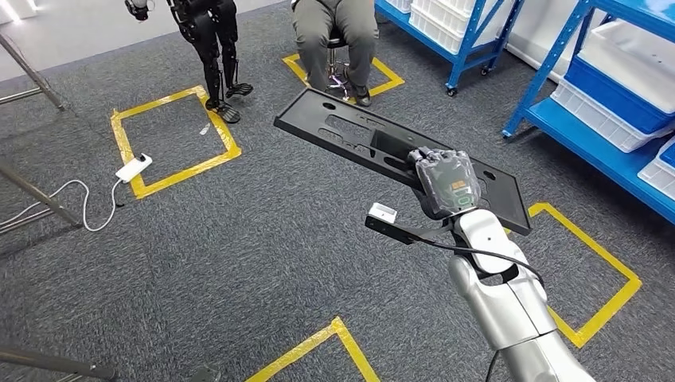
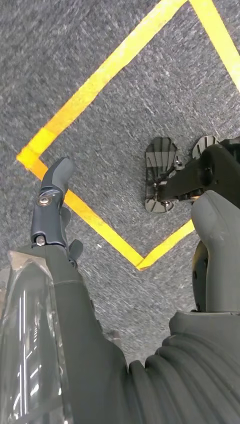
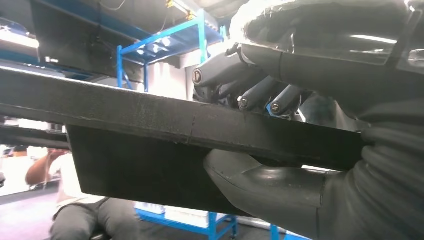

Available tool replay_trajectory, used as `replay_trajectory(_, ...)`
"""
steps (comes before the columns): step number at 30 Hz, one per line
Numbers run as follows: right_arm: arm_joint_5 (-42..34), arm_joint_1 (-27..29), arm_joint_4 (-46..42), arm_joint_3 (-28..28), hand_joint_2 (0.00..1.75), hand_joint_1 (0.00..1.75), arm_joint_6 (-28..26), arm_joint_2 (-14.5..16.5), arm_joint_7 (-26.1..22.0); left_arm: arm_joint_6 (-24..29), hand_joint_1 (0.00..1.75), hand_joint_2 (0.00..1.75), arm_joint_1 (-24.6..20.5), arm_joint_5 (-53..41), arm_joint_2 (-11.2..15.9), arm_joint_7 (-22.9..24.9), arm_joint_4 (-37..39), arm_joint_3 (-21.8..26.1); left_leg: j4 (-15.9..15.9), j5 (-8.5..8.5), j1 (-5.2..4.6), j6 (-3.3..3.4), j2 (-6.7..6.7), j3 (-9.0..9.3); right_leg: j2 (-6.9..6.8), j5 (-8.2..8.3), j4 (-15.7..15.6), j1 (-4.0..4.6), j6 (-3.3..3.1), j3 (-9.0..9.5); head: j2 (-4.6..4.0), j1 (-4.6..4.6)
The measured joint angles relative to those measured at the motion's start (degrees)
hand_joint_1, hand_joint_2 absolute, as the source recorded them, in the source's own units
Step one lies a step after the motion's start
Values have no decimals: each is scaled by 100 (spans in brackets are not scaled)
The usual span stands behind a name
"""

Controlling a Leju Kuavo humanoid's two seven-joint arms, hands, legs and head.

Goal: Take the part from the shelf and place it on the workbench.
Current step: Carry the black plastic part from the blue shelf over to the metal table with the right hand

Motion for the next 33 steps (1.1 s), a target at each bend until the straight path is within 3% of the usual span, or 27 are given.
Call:
replay_trajectory(2, 9, 0, -9, 5, 175, 175, 1, 26, 1, 2, 0, 175, 22, 2, 4, -1, 2, 0, -5, 7, 7, -45, -60, -30, -77, 22, -36, -7, -71, 20, 0, 1)
replay_trajectory(4, 28, -4, -24, 11, 175, 175, 2, 60, 9, 0, 0, 175, 40, 5, 11, -2, 3, 0, 128, -88, 2, -103, 101, -95, -166, 44, -86, -52, -151, 66, 0, -5)
replay_trajectory(6, 49, -5, -37, 14, 175, 175, 4, 88, 19, -3, 0, 175, 31, 13, 13, -3, 3, -1, 677, -385, 20, -171, 373, -355, -263, 41, -117, -62, -232, 110, 0, -14)
replay_trajectory(8, 62, 2, -42, 14, 175, 175, 10, 103, 21, -5, 0, 175, 19, 24, 9, -5, 3, -2, 1407, -675, 75, -234, 478, -744, -368, 22, -118, -46, -279, 127, 0, -19)
replay_trajectory(9, 72, 9, -43, 15, 175, 175, 14, 108, 21, -5, 0, 175, 20, 30, 7, -7, 3, -2, 1594, -701, 103, -259, 496, -862, -420, 14, -117, -44, -284, 130, 0, -19)
replay_trajectory(10, 80, 16, -43, 15, 175, 175, 16, 117, 21, -5, 0, 175, 22, 34, 8, -9, 3, -2, 1555, -615, 127, -278, 520, -864, -468, 5, -116, -43, -282, 136, 0, -22)
replay_trajectory(11, 88, 21, -44, 14, 175, 175, 18, 128, 21, -5, 0, 175, 22, 36, 10, -11, 3, -2, 1300, -446, 148, -291, 560, -746, -513, -8, -115, -45, -269, 147, 0, -20)
replay_trajectory(13, 98, 26, -51, 12, 175, 175, 18, 141, 21, -5, 0, 175, 14, 38, 12, -17, 3, -2, 507, -96, 151, -293, 756, -325, -595, -50, -105, -22, -213, 179, 0, -25)
replay_trajectory(15, 118, 24, -64, 9, 175, 175, 23, 144, 21, -6, 0, 175, 5, 38, 10, -25, 3, -1, 65, 28, 118, -246, 866, -85, -669, -90, -98, 18, -148, 201, 0, -5)
replay_trajectory(17, 141, 23, -74, 10, 175, 175, 44, 166, 21, -7, 0, 175, 10, 43, 9, -33, 3, -1, 16, 26, 73, -165, 778, -79, -759, -116, -104, 37, -88, 218, 0, 19)
replay_trajectory(19, 155, 22, -80, 11, 175, 175, 70, 192, 21, -6, 0, 175, 19, 52, 10, -44, 3, 0, -32, 55, 60, -68, 685, -55, -703, -208, 14, 19, -45, 164, 0, 19)
replay_trajectory(21, 169, 24, -81, 11, 175, 175, 92, 203, 20, -1, 0, 175, 8, 59, 12, -55, 3, 3, -70, 82, 73, 19, 590, -29, -490, -473, 563, -15, -75, -103, 0, 33)
replay_trajectory(23, 199, 32, -78, 17, 175, 175, 106, 214, 27, 3, 0, 175, -3, 62, 15, -58, 3, 4, -73, 80, 72, 53, 474, -29, -358, -771, 1365, -28, -108, -506, 0, 49)
replay_trajectory(24, 223, 36, -77, 20, 175, 175, 110, 223, 38, 2, 0, 175, 0, 62, 13, -57, 3, 4, -71, 79, 71, 53, 409, -29, -334, -832, 1621, -32, -91, -654, 0, 48)
replay_trajectory(25, 248, 38, -75, 22, 175, 175, 112, 238, 53, 2, 0, 175, 5, 62, 11, -57, 3, 4, -68, 78, 72, 53, 340, -27, -320, -798, 1662, -36, -54, -702, 0, 49)
replay_trajectory(26, 271, 36, -75, 23, 175, 175, 114, 257, 67, 1, 0, 175, 9, 62, 8, -56, 3, 4, -64, 76, 75, 47, 268, -22, -304, -666, 1461, -48, -1, -633, 0, 49)
replay_trajectory(28, 305, 25, -76, 22, 175, 175, 124, 291, 82, 2, 0, 175, 9, 62, 5, -56, 3, 4, -31, 61, 74, 13, 140, -27, -177, -301, 652, -102, 98, -284, 0, 55)
replay_trajectory(29, 318, 19, -76, 21, 175, 175, 136, 312, 83, 2, 0, 175, 7, 62, 5, -54, 3, 4, -4, 48, 68, -18, 85, -42, -105, -162, 320, -123, 108, -135, 0, 53)
replay_trajectory(31, 342, 21, -76, 20, 175, 175, 182, 359, 83, 3, 0, 175, 12, 60, 5, -41, 4, 4, 33, 40, 61, -88, 2, -86, -28, -65, 80, -127, 56, -26, 0, 49)
replay_trajectory(33, 357, 10, -76, 13, 175, 175, 221, 404, 83, 2, 0, 175, 33, 57, 3, -17, 5, 4, 38, 39, 86, -151, -21, -111, -115, -43, 78, -113, -33, -17, 0, 46)
